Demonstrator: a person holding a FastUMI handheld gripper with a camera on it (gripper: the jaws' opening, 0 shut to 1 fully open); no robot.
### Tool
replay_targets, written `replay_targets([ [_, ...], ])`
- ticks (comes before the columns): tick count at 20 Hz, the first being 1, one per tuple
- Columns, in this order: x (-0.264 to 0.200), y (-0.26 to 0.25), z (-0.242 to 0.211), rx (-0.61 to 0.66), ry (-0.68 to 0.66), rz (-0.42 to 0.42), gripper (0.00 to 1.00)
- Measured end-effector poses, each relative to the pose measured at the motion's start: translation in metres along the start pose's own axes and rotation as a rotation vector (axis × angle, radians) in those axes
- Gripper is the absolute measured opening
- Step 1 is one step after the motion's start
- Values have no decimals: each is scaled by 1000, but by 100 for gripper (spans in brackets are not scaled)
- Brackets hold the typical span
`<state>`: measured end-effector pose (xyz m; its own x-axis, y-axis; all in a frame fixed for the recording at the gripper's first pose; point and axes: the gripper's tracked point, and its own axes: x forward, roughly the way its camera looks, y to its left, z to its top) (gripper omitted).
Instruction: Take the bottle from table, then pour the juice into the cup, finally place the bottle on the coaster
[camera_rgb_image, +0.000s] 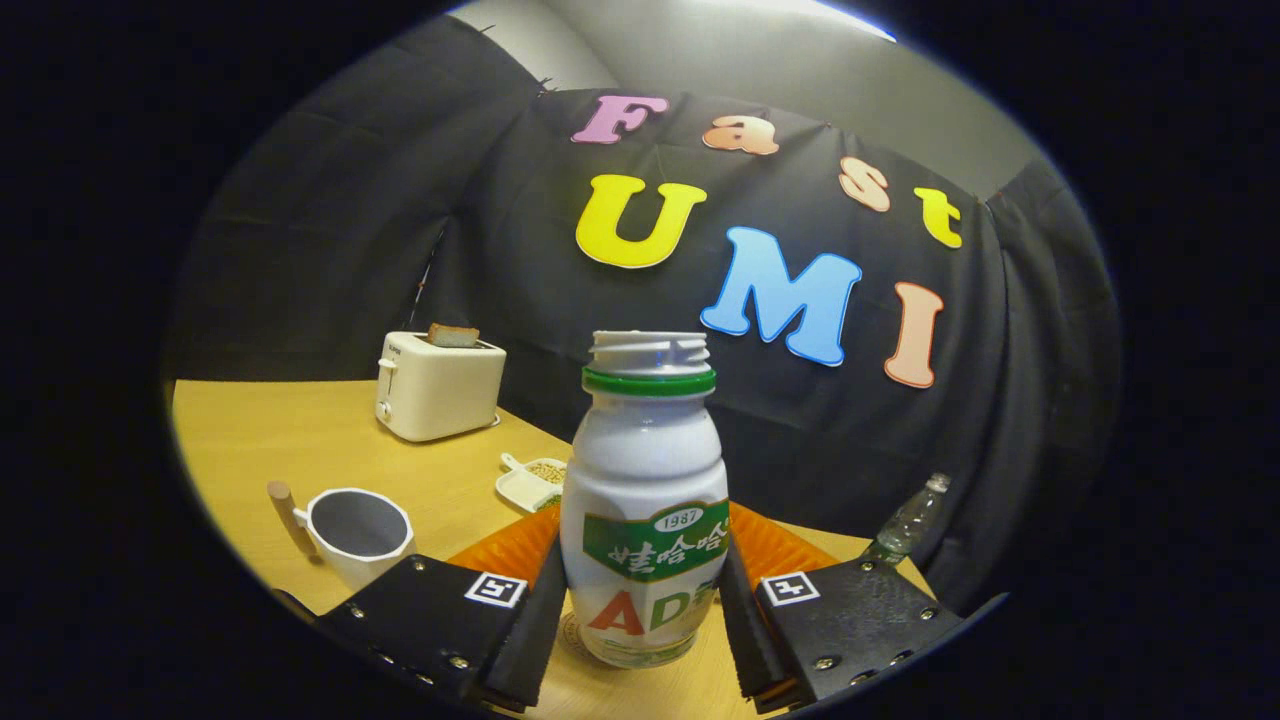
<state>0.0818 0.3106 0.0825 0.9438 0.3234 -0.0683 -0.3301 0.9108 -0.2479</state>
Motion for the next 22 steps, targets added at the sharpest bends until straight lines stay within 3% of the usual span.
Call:
replay_targets([
  [12, 31, -10, -34, 217, 43, 11, 71],
  [22, 48, -13, -61, 281, 59, 7, 71],
])
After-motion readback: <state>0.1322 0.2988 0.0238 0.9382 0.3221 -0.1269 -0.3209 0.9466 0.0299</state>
